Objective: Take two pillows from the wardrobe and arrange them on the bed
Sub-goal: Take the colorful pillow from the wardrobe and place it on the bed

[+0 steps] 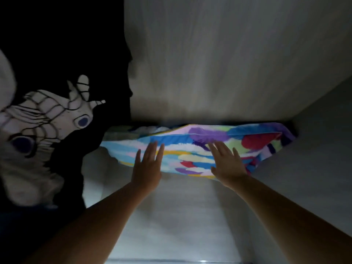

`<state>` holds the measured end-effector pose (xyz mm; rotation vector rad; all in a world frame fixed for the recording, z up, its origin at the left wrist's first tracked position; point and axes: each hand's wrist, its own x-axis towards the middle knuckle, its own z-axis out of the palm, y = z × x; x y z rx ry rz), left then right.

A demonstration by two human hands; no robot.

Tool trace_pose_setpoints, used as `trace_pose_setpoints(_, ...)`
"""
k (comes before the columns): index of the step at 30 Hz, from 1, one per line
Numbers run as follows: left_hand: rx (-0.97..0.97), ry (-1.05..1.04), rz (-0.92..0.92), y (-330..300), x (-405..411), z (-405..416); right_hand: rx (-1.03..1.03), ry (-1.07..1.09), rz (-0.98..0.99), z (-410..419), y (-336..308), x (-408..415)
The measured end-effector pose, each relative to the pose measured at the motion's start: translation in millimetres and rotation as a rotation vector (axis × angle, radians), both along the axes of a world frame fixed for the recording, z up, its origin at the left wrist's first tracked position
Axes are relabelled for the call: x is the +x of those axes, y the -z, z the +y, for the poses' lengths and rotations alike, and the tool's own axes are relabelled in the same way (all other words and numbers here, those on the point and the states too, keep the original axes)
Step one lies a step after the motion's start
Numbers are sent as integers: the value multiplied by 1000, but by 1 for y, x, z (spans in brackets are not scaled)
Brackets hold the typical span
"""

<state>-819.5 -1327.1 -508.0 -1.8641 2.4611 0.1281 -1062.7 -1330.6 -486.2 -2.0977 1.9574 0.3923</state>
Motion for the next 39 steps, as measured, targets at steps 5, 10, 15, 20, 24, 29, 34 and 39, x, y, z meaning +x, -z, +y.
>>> trace_pose_setpoints(5,11,-46,-154,29,6,-73,-151,-76,45,-65,29,-10)
trace_pose_setpoints(10,12,-19,-139,58,6,-100,-117,-81,88,-72,73,-20)
trace_pose_setpoints(15,77,28,-283,72,10,-90,-184,-144,79,-68,83,-2)
trace_pose_setpoints(20,242,42,-184,75,29,-20,41,-178,34,-9,77,25)
trace_pose_setpoints(24,122,250,-264,45,24,8,95,-63,-25,63,68,18)
trace_pose_setpoints(29,176,396,-337,-32,10,14,123,1,37,94,-2,5)
trace_pose_setpoints(34,109,519,-361,-116,-1,38,133,152,-26,146,-78,7)
trace_pose_setpoints(39,76,676,-308,-183,-20,72,89,326,-51,219,-139,6)
